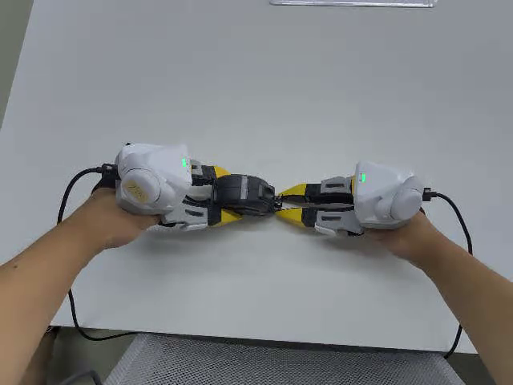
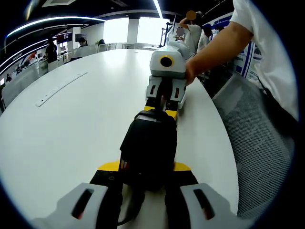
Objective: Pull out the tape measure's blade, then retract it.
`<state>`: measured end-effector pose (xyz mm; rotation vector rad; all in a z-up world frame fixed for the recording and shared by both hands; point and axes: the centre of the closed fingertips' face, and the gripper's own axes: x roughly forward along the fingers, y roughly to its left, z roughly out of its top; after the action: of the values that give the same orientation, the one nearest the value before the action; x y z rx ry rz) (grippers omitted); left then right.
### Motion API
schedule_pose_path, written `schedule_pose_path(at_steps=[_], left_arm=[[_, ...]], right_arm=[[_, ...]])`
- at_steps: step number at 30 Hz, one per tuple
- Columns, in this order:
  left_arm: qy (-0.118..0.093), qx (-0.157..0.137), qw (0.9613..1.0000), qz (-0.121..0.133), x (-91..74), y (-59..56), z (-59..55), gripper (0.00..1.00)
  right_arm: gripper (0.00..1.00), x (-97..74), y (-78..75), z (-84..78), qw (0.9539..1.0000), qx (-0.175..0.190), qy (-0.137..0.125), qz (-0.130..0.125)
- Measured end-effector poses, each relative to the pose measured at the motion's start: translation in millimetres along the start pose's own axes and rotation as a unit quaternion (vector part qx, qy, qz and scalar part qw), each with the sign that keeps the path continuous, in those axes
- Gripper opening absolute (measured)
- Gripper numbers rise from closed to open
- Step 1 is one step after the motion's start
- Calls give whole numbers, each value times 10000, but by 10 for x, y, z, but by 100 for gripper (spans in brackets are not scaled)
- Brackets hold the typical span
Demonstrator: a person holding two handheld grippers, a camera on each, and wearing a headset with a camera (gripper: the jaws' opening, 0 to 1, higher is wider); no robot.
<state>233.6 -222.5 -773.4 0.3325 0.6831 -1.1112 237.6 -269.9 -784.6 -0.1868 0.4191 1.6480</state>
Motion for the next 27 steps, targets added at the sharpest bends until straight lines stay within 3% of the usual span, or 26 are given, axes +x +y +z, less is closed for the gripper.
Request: schedule_pose_path(at_steps=[27], left_arm=[[44,44,10000,-1,14,-1,-17,30]], right_arm=[[10,-88,12,-31,10000,-1,-17,-70]])
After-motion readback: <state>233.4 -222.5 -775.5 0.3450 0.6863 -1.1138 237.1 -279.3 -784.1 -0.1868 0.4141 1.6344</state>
